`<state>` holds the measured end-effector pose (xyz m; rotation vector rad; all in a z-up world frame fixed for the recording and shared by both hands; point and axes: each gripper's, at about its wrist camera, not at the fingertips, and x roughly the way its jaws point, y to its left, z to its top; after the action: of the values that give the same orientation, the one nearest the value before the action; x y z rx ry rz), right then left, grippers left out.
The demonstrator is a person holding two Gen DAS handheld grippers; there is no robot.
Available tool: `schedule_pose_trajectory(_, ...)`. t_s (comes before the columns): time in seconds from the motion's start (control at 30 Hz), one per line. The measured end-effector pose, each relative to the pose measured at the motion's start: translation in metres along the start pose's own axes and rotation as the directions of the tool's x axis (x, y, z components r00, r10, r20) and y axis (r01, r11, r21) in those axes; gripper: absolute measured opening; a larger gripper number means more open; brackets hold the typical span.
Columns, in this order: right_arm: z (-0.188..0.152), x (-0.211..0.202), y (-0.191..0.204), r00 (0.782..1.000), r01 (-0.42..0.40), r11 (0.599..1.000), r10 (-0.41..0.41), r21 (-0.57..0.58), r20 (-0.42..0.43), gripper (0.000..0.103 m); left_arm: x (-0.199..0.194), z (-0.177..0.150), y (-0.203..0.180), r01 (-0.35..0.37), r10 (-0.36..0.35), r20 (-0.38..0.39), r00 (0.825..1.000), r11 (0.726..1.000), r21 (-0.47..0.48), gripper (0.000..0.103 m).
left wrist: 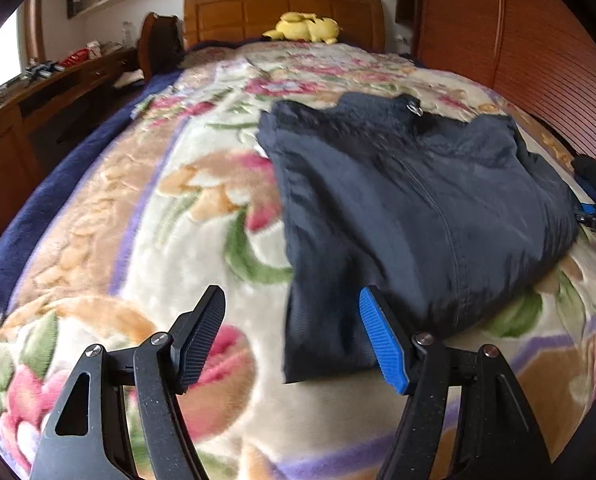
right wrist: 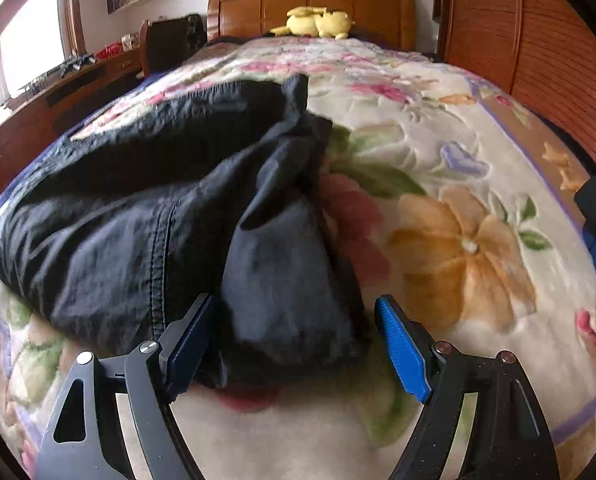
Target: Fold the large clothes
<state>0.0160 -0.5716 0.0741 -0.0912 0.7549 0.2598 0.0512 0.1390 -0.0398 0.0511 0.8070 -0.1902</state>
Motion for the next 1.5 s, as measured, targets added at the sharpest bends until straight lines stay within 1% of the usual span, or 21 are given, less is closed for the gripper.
schedule_pose_trajectory(0.13, 0.002, 0.010, 0.003, 1.000, -0.007, 1.000, 0.007, -0.014, -0.025, 0.082, 0.011, -0.002, -0.003, 0.021, -0.021, -0.036, 0.999, 1.000, 0.006, 0.070)
schedule_pose_trajectory(0.17, 0.003, 0.010, 0.003, 1.000, -0.016, 1.000, 0.015, -0.012, -0.027, 0.076, 0.011, -0.002, -0.004, 0.030, -0.030, -0.038, 0.999, 1.000, 0.006, 0.067)
schedule_pose_trajectory(0.2, 0.003, 0.011, 0.003, 0.999, -0.039, 0.999, 0.039, -0.011, -0.029, 0.070, 0.012, -0.003, -0.005, 0.051, -0.051, -0.043, 0.998, 0.999, 0.007, 0.060)
schedule_pose_trajectory(0.23, 0.001, 0.012, 0.004, 0.997, -0.075, 0.997, 0.075, -0.011, -0.034, 0.059, 0.013, -0.003, -0.006, 0.075, -0.074, -0.052, 0.996, 0.997, 0.004, 0.054)
schedule_pose_trajectory(0.27, 0.000, 0.012, 0.005, 0.995, -0.090, 0.996, 0.089, -0.015, -0.035, 0.048, 0.015, -0.003, -0.007, 0.100, -0.100, -0.068, 0.993, 0.995, 0.000, 0.051)
schedule_pose_trajectory(0.3, 0.000, 0.011, 0.007, 0.995, -0.094, 0.995, 0.093, -0.026, -0.034, 0.042, 0.016, -0.004, -0.008, 0.123, -0.123, -0.083, 0.989, 0.992, 0.000, 0.042)
schedule_pose_trajectory(0.33, -0.002, 0.011, 0.008, 0.995, -0.093, 0.995, 0.092, -0.038, -0.032, 0.032, 0.015, -0.005, -0.009, 0.132, -0.131, -0.080, 0.988, 0.991, 0.004, 0.034)
schedule_pose_trajectory(0.37, -0.003, 0.009, 0.012, 0.996, -0.082, 0.995, 0.081, -0.055, -0.026, 0.022, 0.014, -0.006, -0.011, 0.124, -0.123, -0.077, 0.989, 0.992, 0.012, 0.029)
schedule_pose_trajectory(0.4, -0.004, 0.006, 0.015, 0.997, -0.081, 0.995, 0.080, -0.066, -0.020, 0.018, 0.013, -0.006, -0.012, 0.120, -0.118, -0.075, 0.990, 0.993, 0.017, 0.019)
schedule_pose_trajectory(0.43, -0.004, 0.002, 0.017, 0.997, -0.081, 0.994, 0.080, -0.075, -0.011, 0.013, 0.009, -0.007, -0.013, 0.121, -0.120, -0.066, 0.991, 0.993, 0.016, 0.015)
schedule_pose_trajectory(0.47, -0.005, -0.001, 0.017, 0.997, -0.078, 0.994, 0.078, -0.076, -0.002, 0.010, 0.005, -0.007, -0.015, 0.113, -0.112, -0.058, 0.992, 0.993, 0.016, 0.014)
schedule_pose_trajectory(0.53, -0.009, -0.011, 0.016, 0.997, -0.076, 0.995, 0.077, -0.064, 0.022, 0.008, -0.004, -0.010, -0.019, 0.094, -0.093, -0.043, 0.995, 0.995, 0.020, 0.010)
schedule_pose_trajectory(0.63, -0.016, -0.031, 0.015, 0.995, -0.076, 0.996, 0.079, -0.053, 0.053, 0.007, -0.028, -0.013, -0.024, 0.075, -0.075, 0.002, 0.997, 0.997, 0.023, 0.009)
schedule_pose_trajectory(0.77, -0.030, -0.062, 0.020, 0.995, -0.062, 0.994, 0.069, -0.087, 0.076, 0.007, -0.062, -0.023, -0.033, 0.065, -0.067, 0.054, 0.996, 0.997, 0.046, 0.008)
schedule_pose_trajectory(0.97, -0.069, -0.118, 0.024, 0.992, -0.060, 0.992, 0.072, -0.112, 0.107, 0.007, -0.114, -0.060, -0.050, 0.055, -0.062, 0.110, 0.992, 0.996, 0.072, 0.008)
schedule_pose_trajectory(1.1, -0.097, -0.155, 0.023, 0.990, -0.066, 0.990, 0.081, -0.123, 0.117, 0.007, -0.144, -0.084, -0.058, 0.049, -0.060, 0.132, 0.989, 0.995, 0.088, 0.008)
schedule_pose_trajectory(1.2, -0.115, -0.175, 0.023, 0.989, -0.061, 0.988, 0.078, -0.141, 0.124, 0.007, -0.162, -0.099, -0.063, 0.035, -0.050, 0.146, 0.988, 0.994, 0.106, 0.008)
schedule_pose_trajectory(1.27, -0.126, -0.184, 0.023, 0.989, -0.062, 0.985, 0.082, -0.158, 0.125, 0.007, -0.169, -0.110, -0.067, 0.028, -0.046, 0.155, 0.987, 0.993, 0.114, 0.008)
schedule_pose_trajectory(1.37, -0.140, -0.189, 0.021, 0.988, -0.080, 0.984, 0.099, -0.157, 0.117, 0.007, -0.170, -0.122, -0.067, 0.017, -0.034, 0.155, 0.987, 0.994, 0.109, 0.008)
schedule_pose_trajectory(1.5, -0.147, -0.194, 0.018, 0.990, -0.083, 0.985, 0.100, -0.154, 0.104, 0.007, -0.166, -0.127, -0.066, 0.003, -0.018, 0.146, 0.989, 0.995, 0.101, 0.008)
